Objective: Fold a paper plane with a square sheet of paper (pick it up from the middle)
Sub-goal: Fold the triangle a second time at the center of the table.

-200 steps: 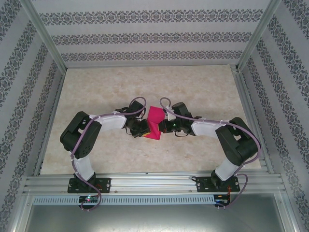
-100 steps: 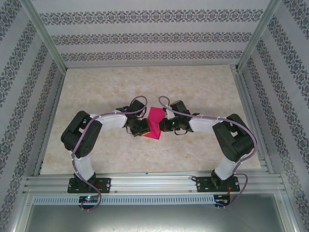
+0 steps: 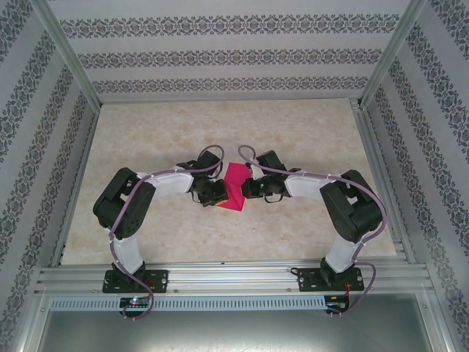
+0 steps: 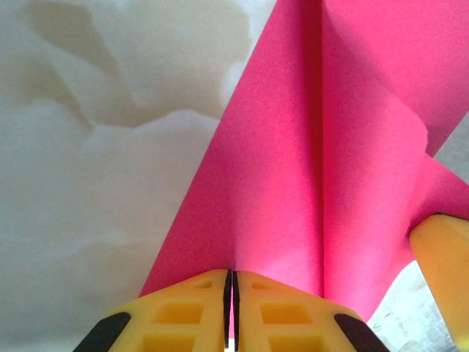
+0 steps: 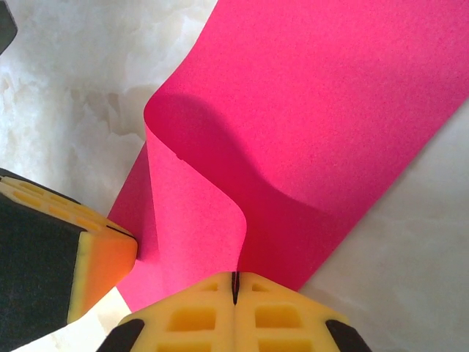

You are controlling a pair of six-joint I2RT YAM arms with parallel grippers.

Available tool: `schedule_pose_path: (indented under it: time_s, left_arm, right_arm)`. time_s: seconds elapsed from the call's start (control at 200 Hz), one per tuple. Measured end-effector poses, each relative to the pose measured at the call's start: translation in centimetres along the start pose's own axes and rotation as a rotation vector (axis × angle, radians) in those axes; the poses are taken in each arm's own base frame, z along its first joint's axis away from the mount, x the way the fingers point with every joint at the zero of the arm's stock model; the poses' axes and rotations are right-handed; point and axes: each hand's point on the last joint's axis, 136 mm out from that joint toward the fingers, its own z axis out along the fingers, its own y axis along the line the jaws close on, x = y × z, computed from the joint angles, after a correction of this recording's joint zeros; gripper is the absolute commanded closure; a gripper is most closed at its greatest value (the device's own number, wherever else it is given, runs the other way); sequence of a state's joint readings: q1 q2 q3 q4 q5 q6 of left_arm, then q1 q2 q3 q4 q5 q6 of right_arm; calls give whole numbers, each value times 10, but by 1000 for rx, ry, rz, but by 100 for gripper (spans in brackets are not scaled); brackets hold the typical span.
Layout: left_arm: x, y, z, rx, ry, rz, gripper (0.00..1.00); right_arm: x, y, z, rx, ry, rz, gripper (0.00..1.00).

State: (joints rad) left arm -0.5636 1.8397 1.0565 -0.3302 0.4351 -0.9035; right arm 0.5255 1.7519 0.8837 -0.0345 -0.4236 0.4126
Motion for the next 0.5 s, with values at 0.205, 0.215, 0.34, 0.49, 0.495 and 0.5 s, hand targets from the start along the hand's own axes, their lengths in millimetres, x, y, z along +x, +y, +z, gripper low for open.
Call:
schedule_pose_path:
  time_s: [0.205,0.215,0.34,0.49,0.495,0.5]
  left_arm:
    - [0,0,0,0,0,7,86]
    - [0,0,0,0,0,7,86]
    - [0,0,0,0,1,8,86]
    - [0,0,0,-2,2,10,86]
    - [0,0,0,-2,2,10,86]
    - [0,0,0,-2,2,10,86]
  right_arm:
    - [2,-3,4,7,14,2,94]
    - [2,-4,5,7,15,2,94]
    - [3,-6,7,15,22,-4,94]
    - [3,-8,8,23,25,-5,94]
    - [3,-8,8,23,25,-5,94]
    - [4,-8,9,24,25,-5,94]
